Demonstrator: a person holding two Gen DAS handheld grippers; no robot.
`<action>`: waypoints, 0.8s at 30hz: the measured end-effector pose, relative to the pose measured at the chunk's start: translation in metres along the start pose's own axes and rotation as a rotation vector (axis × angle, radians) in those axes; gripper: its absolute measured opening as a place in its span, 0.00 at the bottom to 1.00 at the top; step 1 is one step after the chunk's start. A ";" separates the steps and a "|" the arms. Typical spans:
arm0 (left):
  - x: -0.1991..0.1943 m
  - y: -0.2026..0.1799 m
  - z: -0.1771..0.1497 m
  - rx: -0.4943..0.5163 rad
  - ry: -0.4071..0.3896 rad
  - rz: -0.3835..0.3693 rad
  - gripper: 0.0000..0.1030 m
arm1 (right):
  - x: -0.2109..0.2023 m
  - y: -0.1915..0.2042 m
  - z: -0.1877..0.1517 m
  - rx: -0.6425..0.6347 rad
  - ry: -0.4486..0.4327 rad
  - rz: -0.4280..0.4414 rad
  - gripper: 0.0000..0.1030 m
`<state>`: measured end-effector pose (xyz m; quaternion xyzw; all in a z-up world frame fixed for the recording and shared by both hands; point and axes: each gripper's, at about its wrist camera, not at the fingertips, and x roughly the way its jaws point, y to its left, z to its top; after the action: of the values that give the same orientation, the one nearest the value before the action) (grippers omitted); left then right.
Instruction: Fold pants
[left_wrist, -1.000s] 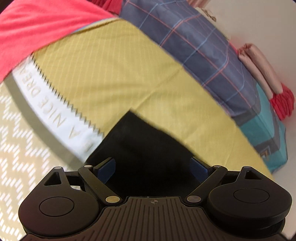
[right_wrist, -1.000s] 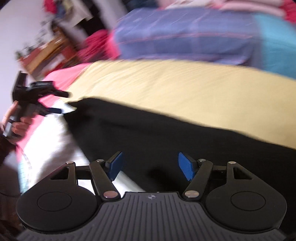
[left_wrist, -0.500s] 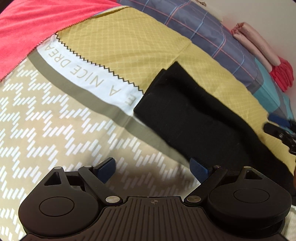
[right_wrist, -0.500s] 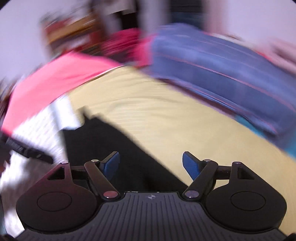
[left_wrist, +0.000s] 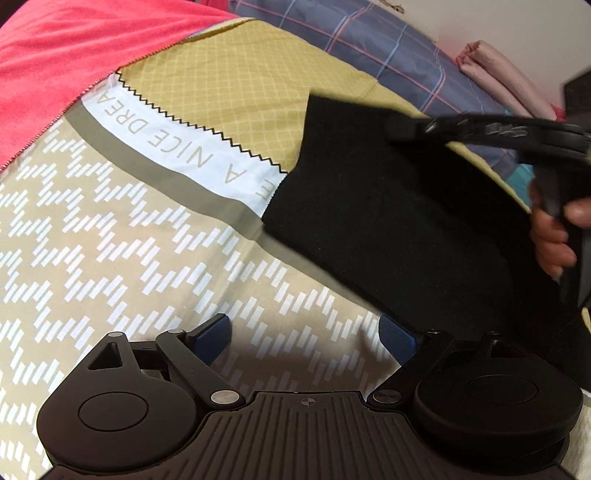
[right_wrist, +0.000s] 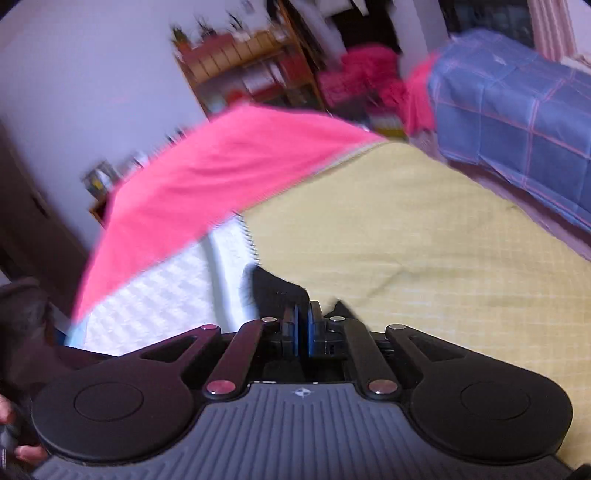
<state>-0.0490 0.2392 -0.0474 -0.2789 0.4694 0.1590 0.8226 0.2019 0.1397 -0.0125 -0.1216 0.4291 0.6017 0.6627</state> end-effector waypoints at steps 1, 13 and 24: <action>0.001 -0.001 0.000 0.001 0.003 0.004 1.00 | 0.014 -0.007 -0.003 0.017 0.047 -0.035 0.07; 0.002 -0.055 0.050 0.171 -0.085 -0.034 1.00 | -0.112 -0.014 -0.052 0.325 -0.210 -0.123 0.69; 0.089 -0.125 0.059 0.327 0.027 0.013 1.00 | -0.191 -0.047 -0.236 0.494 -0.112 -0.613 0.46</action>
<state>0.1022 0.1764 -0.0618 -0.1404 0.5020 0.0821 0.8494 0.1622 -0.1639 -0.0351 -0.0479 0.4679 0.2604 0.8432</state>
